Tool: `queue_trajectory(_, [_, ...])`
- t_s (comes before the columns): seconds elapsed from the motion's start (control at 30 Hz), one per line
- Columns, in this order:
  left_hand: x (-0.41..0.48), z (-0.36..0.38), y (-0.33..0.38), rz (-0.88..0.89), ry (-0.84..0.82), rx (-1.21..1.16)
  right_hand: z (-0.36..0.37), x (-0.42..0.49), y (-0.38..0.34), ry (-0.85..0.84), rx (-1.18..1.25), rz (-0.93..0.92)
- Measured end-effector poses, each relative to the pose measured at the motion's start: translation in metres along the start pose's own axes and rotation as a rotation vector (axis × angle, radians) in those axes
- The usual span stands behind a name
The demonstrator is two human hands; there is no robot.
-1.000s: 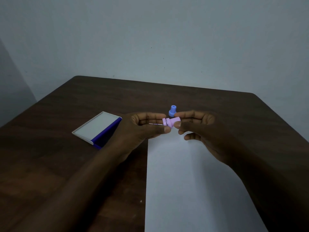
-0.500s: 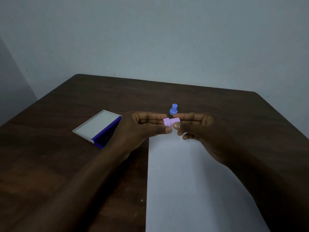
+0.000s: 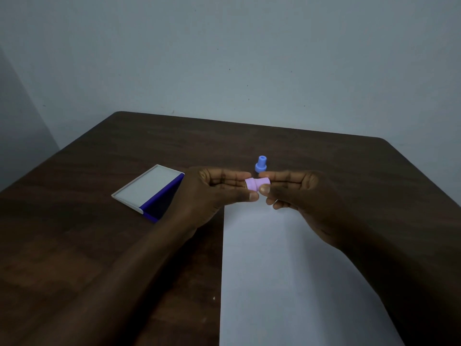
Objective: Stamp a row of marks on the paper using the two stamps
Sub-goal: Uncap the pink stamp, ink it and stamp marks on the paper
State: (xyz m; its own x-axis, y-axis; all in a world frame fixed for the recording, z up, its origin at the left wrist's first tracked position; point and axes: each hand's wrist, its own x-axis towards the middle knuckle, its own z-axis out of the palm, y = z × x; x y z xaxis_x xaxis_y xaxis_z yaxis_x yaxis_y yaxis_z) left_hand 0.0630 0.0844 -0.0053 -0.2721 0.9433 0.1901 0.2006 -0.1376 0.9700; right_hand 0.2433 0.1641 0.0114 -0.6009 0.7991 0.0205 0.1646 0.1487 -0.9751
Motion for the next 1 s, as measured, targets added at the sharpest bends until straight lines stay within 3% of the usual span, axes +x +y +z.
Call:
queue_trajectory(0.4, [-0.001,-0.012,0.013,0.011,-0.016,-0.018,0.0,0.002,-0.007,-0.016,0.059,0.009])
queue_trajectory(0.6, [0.005,-0.051,0.017,-0.07,0.158,-0.182,-0.003,0.014,-0.025,0.032,0.079,-0.022])
queue_trajectory(0.87, [0.015,-0.074,0.003,-0.165,0.361,-0.123,0.001,0.068,-0.044,0.133,-0.598,-0.273])
queue_trajectory(1.0, [0.015,-0.075,0.0,-0.162,0.397,-0.059,0.008,0.098,-0.039,0.08,-0.865,-0.21])
